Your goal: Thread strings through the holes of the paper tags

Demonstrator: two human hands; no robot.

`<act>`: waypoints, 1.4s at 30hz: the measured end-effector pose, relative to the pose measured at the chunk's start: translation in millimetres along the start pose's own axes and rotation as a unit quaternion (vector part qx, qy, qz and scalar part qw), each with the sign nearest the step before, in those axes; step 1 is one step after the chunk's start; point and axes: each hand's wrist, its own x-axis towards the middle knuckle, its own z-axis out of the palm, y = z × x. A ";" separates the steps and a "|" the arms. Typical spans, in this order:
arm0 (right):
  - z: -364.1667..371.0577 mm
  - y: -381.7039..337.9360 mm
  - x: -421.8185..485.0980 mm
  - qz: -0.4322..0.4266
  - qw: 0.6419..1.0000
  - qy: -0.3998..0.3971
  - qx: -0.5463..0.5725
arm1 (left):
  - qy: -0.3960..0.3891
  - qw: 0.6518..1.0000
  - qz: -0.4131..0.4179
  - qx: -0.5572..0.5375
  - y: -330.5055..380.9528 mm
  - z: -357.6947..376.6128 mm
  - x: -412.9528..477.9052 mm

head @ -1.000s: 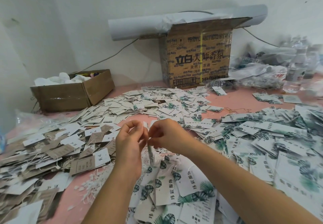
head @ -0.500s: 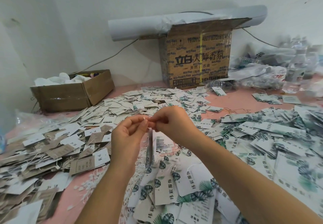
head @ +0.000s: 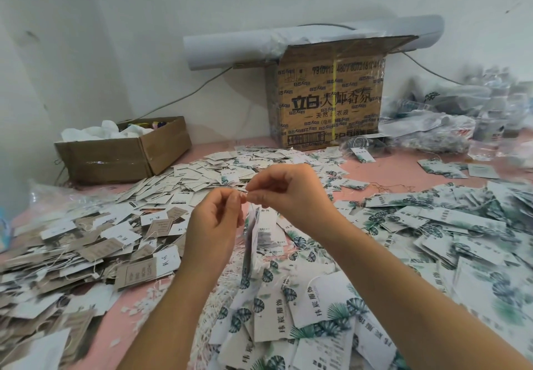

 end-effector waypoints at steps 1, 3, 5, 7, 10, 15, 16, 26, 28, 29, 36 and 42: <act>-0.3 -0.4 0.0 0.003 1.000 -0.003 0.001 | 0.003 1.000 0.000 0.008 -0.8 -0.1 0.2; -1.7 -1.5 0.0 0.013 1.000 -0.015 -0.003 | 0.010 1.000 -0.012 0.012 -1.7 0.2 0.4; -3.8 -2.7 0.1 0.027 0.999 -0.028 0.002 | 0.011 0.999 -0.030 0.001 -1.6 0.7 0.6; -5.1 -4.3 -0.3 0.040 0.998 -0.037 0.041 | 0.008 0.999 -0.045 -0.021 -0.8 0.3 0.8; -5.6 -5.9 -0.6 0.057 0.993 -0.036 0.094 | -0.004 0.998 -0.045 -0.053 0.8 -0.8 1.0; -6.3 -6.0 0.4 0.062 0.994 -0.024 0.082 | -0.007 0.998 -0.029 -0.062 1.3 -1.8 2.3; -5.9 -6.2 0.2 0.060 0.995 -0.024 0.080 | -0.008 0.998 -0.027 -0.057 1.2 -2.0 2.4; -7.0 -12.5 -1.2 0.065 0.995 -0.072 0.007 | -0.024 0.999 0.017 0.029 3.5 -2.7 -0.5; -7.0 -13.1 -1.2 0.071 0.994 -0.077 -0.002 | -0.028 0.998 0.025 0.046 4.0 -2.3 -0.2; -7.1 -13.3 -1.1 0.073 0.994 -0.078 -0.004 | -0.030 0.998 0.027 0.052 4.0 -2.2 -0.1; -10.4 -13.2 -0.4 0.086 0.993 -0.082 -0.004 | -0.041 0.996 0.043 0.069 4.6 -1.3 -1.1; -12.7 -11.4 -0.6 0.096 0.992 -0.075 0.042 | -0.041 0.994 0.064 0.077 6.0 -1.7 -2.5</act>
